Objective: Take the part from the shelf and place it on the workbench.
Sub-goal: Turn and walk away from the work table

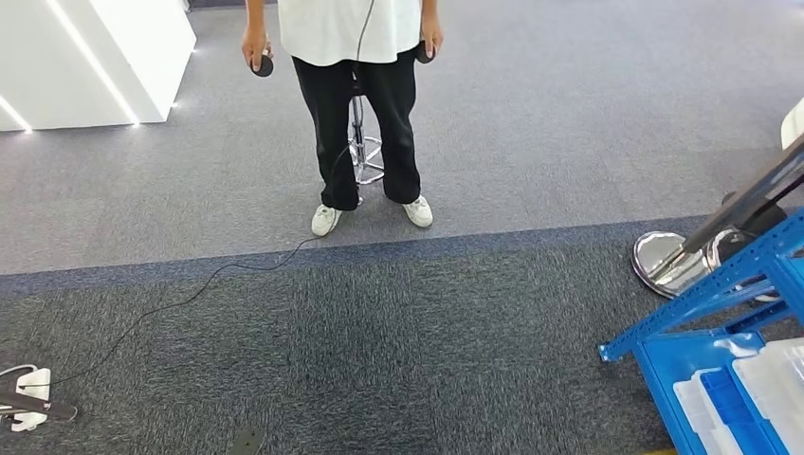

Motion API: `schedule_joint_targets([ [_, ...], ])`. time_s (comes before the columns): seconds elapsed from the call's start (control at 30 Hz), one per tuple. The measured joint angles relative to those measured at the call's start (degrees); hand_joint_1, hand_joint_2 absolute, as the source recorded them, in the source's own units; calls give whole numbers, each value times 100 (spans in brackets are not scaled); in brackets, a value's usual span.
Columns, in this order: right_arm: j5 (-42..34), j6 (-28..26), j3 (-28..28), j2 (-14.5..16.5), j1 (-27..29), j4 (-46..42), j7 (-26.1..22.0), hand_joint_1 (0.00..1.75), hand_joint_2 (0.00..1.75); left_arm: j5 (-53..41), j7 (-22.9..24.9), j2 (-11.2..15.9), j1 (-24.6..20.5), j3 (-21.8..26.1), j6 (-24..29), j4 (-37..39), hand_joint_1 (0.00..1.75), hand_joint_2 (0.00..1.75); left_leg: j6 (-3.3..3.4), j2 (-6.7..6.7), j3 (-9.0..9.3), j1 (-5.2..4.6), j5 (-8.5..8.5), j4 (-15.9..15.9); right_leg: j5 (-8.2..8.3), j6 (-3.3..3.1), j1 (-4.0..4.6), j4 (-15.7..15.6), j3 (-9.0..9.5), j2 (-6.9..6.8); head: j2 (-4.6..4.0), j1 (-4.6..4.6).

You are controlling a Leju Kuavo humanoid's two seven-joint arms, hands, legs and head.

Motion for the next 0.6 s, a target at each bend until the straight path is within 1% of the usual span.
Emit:
schedule_joint_targets([
  [0.03,0,-1,0,-2,7,1,0,0,0,1,-3,-2,-6,4,0,-1,0,0,-32,38,16,-5,-10,-1,8,-29,15,3,-6,58,0,-2],
  [0.07,0,-1,0,-3,15,1,0,0,0,2,-5,-4,-12,5,2,-1,0,0,-64,66,27,-2,-25,-1,16,-62,6,-7,0,113,0,-2],
  [0.1,0,-2,0,-4,24,2,-1,0,0,2,-9,-6,-15,6,5,-1,0,0,-97,25,29,9,-67,33,28,-97,-4,-30,13,161,0,-3],
  [0.13,0,-2,0,-5,28,2,-1,0,0,2,-15,-8,-14,7,11,-1,0,0,-125,-72,-9,21,-164,148,46,-135,-19,-57,26,207,0,-8],
  [0.17,0,-2,0,-4,26,2,-2,0,0,2,-21,-8,-10,8,18,0,0,0,-148,-206,-108,34,-320,385,63,-169,-35,-79,39,256,0,-12],
  [0.2,0,-2,0,-4,24,2,-2,0,0,2,-25,-8,0,9,22,1,0,0,-162,-351,-266,47,-513,739,71,-190,-32,-85,35,307,0,-16],
  [0.23,0,-1,0,-4,20,2,-2,0,0,2,-28,-9,13,9,24,2,0,0,-171,-437,-466,51,-697,1150,77,-204,-28,-82,26,368,0,-20],
  [0.27,0,-1,0,-4,21,2,-2,0,0,2,-28,-8,28,10,24,4,0,0,-176,-478,-646,54,-809,1500,79,-208,-22,-77,19,440,0,-19],
  [0.3,0,0,0,-4,24,2,-2,0,0,2,-28,-8,40,10,24,6,0,0,-174,-493,-751,56,-806,1675,79,-209,-17,-68,16,514,0,-19],
  [0.33,0,0,0,-4,28,2,-2,0,0,3,-28,-7,46,10,24,7,0,0,-167,-506,-748,56,-678,1613,78,-209,-14,-54,16,592,0,-18],
  [0.37,0,1,0,-3,29,2,-2,0,0,3,-28,-6,47,10,25,8,0,0,-154,-542,-641,58,-460,1332,73,-204,-16,-34,16,669,0,-19],
  [0.4,0,1,0,-2,29,2,-2,0,0,4,-28,-4,47,10,26,8,0,0,-138,-658,-476,66,-230,922,65,-193,-22,-10,10,745,0,-18],
  [0.43,0,2,0,1,22,2,-2,0,0,4,-28,-2,46,11,27,10,0,0,-125,-811,-324,74,-66,542,54,-172,-18,24,-6,817,0,-18],
  [0.47,0,2,0,3,15,2,-2,0,0,4,-28,0,44,13,28,13,0,0,-112,-936,-222,78,24,282,50,-143,-23,47,-30,883,0,-18],
  [0.5,0,2,0,4,13,2,-2,0,0,4,-28,2,43,14,30,15,0,0,-100,-1024,-174,74,44,151,54,-108,-27,59,-58,947,0,-16],
  [0.53,0,2,0,5,16,2,-2,0,0,5,-28,2,41,15,31,18,0,0,-84,-1015,-165,61,37,133,68,-67,-32,56,-81,1011,0,-17],
  [0.57,0,2,0,5,28,2,-2,0,0,5,-28,1,37,15,32,18,0,0,-52,-948,-162,61,57,116,91,-25,-42,38,-99,1075,0,-15],
  [0.6,0,1,0,5,41,2,-2,0,0,5,-28,-1,31,15,33,19,0,0,-13,-876,-149,68,86,83,88,4,-42,50,-118,1050,0,-14],
])
